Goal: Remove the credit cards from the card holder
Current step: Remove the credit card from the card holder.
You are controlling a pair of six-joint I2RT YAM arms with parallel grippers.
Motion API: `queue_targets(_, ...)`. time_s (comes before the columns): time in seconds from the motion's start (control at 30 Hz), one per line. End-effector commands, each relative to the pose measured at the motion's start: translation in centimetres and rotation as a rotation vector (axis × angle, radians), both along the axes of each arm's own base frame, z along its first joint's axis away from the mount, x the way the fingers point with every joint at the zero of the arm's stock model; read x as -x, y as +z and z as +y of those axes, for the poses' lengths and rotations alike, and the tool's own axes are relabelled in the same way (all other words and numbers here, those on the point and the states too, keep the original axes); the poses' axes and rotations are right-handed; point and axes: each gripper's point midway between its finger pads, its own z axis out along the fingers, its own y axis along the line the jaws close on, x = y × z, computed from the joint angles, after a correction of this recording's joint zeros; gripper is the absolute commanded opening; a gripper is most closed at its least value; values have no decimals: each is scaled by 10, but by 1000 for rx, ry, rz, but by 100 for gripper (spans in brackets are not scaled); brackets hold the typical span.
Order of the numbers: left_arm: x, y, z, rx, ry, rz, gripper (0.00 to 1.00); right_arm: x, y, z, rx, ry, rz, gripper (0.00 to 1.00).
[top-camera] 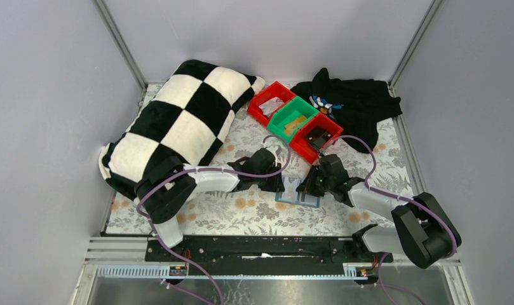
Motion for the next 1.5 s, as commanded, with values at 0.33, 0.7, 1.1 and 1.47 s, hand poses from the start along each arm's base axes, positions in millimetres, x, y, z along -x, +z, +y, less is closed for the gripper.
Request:
queue_targets(0.33,-9,5,-19,29,-12,-44,35,-1,4,-1,17,18,-10,0)
queue_targets(0.7,-10,-6,-23,18,-15,-28,3,-1,2,-1,16,12,5,0)
queue_targets(1.1,-5,-17,-18,-5,-16,-5,0,-6,8,-17,16,-95,12,32)
queue_targets(1.47,0,-22,-11,-12,-15,0,0,-1,-5,-24,-12,-173,52,31)
